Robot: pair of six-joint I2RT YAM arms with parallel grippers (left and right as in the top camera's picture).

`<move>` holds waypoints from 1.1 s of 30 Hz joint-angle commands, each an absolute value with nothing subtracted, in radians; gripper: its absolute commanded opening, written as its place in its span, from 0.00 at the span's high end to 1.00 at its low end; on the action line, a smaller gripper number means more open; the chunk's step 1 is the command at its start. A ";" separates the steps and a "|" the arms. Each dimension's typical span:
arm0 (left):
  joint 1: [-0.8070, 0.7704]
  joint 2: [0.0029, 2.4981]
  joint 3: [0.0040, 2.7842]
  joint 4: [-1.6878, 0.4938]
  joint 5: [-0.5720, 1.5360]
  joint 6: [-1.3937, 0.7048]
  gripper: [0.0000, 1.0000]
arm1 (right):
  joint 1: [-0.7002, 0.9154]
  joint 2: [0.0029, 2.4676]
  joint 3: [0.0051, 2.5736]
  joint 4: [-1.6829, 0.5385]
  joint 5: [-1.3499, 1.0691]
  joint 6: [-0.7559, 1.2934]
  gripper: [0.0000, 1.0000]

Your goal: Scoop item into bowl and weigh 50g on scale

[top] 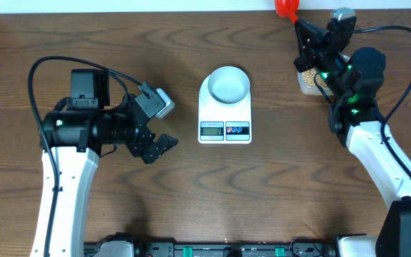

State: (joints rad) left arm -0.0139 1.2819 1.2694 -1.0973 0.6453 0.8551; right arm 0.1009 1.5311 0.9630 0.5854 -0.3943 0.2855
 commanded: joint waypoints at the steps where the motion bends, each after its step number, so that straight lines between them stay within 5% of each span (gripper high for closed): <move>1: -0.010 1.287 1.284 -1.114 0.673 0.905 0.02 | 0.093 1.530 0.987 0.588 -0.403 0.268 0.99; 33: -0.010 1.287 1.284 -1.114 0.692 0.892 0.02 | 0.093 1.530 0.987 0.587 -0.404 0.268 0.99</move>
